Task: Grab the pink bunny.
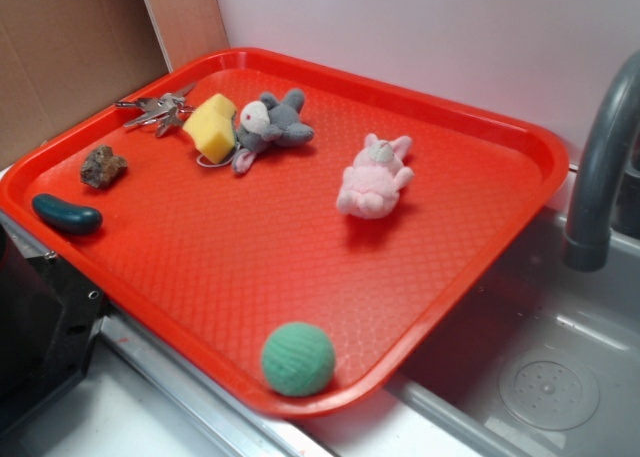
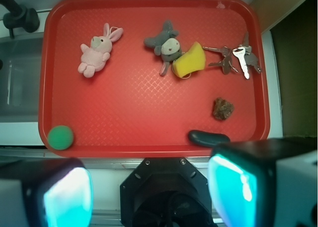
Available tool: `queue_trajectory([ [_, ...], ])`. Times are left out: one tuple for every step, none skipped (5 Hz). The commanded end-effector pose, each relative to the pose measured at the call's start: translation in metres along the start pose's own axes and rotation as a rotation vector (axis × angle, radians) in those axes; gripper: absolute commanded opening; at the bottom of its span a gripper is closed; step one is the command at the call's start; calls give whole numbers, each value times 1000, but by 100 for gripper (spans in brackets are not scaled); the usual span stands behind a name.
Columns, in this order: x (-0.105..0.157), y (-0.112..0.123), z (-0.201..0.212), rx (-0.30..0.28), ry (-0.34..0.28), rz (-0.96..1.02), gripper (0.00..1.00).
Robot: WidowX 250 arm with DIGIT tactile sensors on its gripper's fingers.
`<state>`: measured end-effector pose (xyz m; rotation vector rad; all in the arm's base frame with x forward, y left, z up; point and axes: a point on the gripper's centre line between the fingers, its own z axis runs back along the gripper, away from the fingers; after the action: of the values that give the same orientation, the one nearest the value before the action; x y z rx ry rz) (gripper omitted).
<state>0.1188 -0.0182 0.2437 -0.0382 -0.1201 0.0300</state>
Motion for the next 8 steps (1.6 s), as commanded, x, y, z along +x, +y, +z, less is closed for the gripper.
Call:
queue_trajectory([
  [0,0,0,0,0,0,100],
  [38,-14,-40,28,-50,148,100],
  [89,-26,-63,54,-110,296,100],
  [124,-28,-97,-26,-78,456,100],
  [124,-28,-97,-26,-78,456,100],
  [124,-28,-97,-26,-78,456,100],
  [124,-28,-97,-26,-78,456,100],
  [150,-47,-133,37,-67,550,100],
])
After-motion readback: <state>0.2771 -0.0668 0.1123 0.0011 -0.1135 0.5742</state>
